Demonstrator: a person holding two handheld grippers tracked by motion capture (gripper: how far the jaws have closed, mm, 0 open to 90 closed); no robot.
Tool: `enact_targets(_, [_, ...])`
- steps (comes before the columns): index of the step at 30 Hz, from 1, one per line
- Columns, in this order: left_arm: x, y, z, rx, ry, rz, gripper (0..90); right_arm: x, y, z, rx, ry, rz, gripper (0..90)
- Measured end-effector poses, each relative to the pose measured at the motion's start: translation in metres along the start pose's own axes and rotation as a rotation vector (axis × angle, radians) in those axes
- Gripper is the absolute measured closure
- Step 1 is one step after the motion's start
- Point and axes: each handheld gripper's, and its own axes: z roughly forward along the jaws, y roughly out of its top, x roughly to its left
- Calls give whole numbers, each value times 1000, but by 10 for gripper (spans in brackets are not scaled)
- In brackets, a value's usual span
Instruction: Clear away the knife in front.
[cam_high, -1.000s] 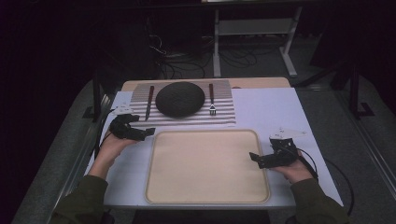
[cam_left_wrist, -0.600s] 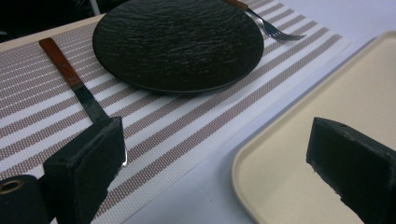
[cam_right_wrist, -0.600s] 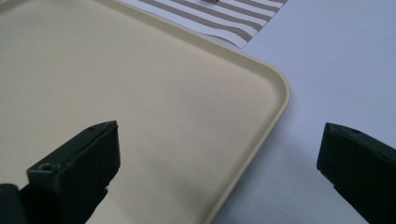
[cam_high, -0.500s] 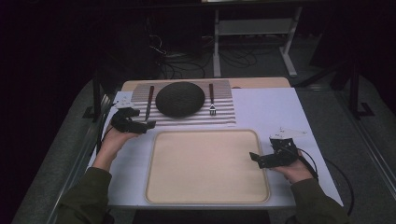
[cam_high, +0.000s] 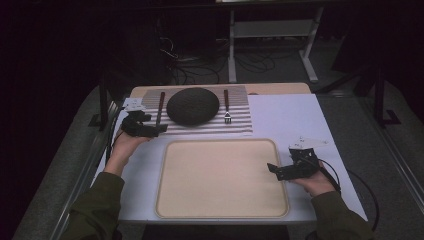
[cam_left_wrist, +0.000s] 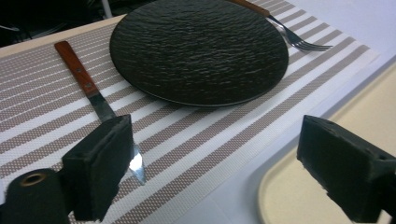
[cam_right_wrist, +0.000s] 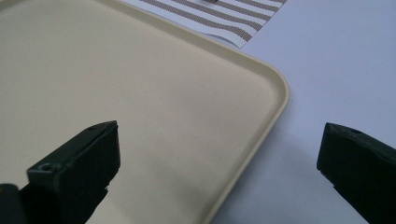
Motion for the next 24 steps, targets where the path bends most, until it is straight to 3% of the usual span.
enact_targets(15, [16,11,13,13,45,-19,225,0,0,0,0,0,2,0])
enact_targets(24, [23,21,24,27,82,-5,292,0,0,0,-1,2,3,0])
